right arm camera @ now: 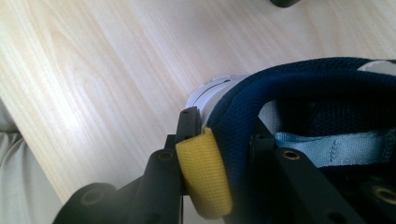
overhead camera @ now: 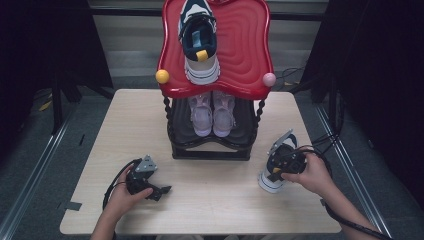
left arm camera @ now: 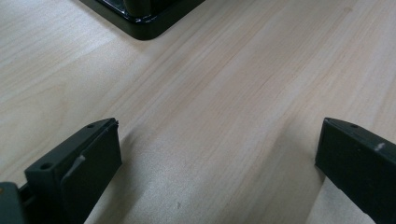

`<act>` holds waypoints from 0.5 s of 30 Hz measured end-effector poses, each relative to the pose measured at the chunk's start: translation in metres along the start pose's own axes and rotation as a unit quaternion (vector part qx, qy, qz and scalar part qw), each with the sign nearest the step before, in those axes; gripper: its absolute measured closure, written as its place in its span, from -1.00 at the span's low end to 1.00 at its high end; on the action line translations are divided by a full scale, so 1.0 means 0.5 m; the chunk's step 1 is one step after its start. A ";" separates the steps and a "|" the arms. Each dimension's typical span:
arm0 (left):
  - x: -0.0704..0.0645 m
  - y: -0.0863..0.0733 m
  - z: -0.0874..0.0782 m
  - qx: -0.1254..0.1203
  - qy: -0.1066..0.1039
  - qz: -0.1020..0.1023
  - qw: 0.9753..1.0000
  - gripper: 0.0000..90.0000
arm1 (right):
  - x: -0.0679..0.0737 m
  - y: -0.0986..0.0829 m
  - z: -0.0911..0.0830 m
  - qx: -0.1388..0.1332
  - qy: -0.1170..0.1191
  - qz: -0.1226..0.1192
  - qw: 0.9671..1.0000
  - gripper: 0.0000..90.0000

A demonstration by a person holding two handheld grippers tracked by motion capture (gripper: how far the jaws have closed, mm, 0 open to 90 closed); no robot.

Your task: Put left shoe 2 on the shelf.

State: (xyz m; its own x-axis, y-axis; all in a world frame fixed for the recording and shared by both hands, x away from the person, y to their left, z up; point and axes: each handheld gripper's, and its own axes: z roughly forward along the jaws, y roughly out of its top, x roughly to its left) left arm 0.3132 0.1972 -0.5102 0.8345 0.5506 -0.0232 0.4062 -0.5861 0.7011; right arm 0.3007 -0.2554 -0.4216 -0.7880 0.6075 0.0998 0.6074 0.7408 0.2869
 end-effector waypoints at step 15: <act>0.000 0.000 0.000 0.000 0.000 0.000 1.000 -1.00 | 0.011 -0.006 -0.047 0.020 -0.008 -0.065 0.998 0.62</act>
State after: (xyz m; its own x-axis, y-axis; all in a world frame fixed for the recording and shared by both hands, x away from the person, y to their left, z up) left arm 0.3132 0.1972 -0.5102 0.8343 0.5508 -0.0228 0.4061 -0.5862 0.7010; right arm 0.2922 -0.2609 -0.3993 -0.8588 0.5100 0.0491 0.5041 0.8240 0.2586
